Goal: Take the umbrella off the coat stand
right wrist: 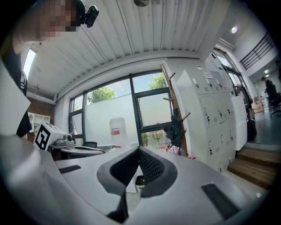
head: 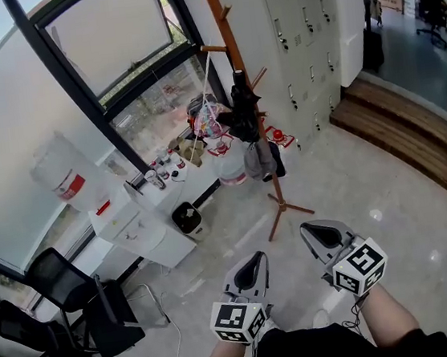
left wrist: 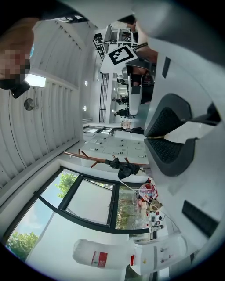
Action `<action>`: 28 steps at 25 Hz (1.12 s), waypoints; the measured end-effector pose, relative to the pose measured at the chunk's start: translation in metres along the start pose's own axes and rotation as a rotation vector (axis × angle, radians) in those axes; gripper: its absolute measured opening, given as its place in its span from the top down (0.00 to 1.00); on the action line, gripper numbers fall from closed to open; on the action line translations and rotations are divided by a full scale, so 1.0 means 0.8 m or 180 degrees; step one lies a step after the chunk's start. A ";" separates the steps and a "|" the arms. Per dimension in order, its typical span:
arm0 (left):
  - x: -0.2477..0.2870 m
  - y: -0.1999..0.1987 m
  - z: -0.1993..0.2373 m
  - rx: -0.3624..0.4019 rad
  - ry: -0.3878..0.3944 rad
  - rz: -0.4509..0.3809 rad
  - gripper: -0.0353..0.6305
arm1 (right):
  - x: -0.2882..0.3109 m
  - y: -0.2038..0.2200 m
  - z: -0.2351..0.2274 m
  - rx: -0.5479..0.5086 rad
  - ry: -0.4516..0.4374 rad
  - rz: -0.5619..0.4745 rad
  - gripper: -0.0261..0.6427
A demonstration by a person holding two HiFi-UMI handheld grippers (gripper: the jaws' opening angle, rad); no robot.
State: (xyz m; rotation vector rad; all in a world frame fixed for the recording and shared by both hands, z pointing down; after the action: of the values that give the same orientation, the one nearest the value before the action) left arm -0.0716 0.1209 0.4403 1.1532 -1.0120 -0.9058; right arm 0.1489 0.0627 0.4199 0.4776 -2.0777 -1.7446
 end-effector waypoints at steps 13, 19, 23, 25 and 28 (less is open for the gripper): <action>0.012 -0.017 0.119 -0.0051 0.0039 -0.0058 0.91 | 0.111 -0.019 0.016 -0.0105 0.0112 0.0000 0.88; 0.020 -0.018 0.172 -0.0082 0.0101 -0.0087 0.91 | 0.157 -0.023 0.024 -0.0152 0.0204 -0.0003 0.88; 0.021 -0.022 0.206 -0.0064 0.0172 -0.0112 0.91 | 0.184 -0.026 0.030 -0.0163 0.0326 -0.0014 0.88; 0.020 -0.024 0.222 -0.0036 0.0195 -0.0130 0.91 | 0.194 -0.028 0.032 -0.0178 0.0378 -0.0029 0.88; 0.019 -0.027 0.240 -0.0026 0.0204 -0.0142 0.91 | 0.204 -0.031 0.037 -0.0190 0.0432 -0.0039 0.88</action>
State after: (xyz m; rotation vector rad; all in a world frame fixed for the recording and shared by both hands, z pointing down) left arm -0.2511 0.0483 0.4416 1.1947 -0.9329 -0.9020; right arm -0.0069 0.0039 0.4026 0.5756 -1.9276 -1.7255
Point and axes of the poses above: the fingertips, and each gripper's own axes: x forward along the fingers, z to its left, y out of its underside, the point moved 10 cm from there along -x, backward along the fingers, and after that the axes turned 12 degrees about -y, right-handed, at the moved point
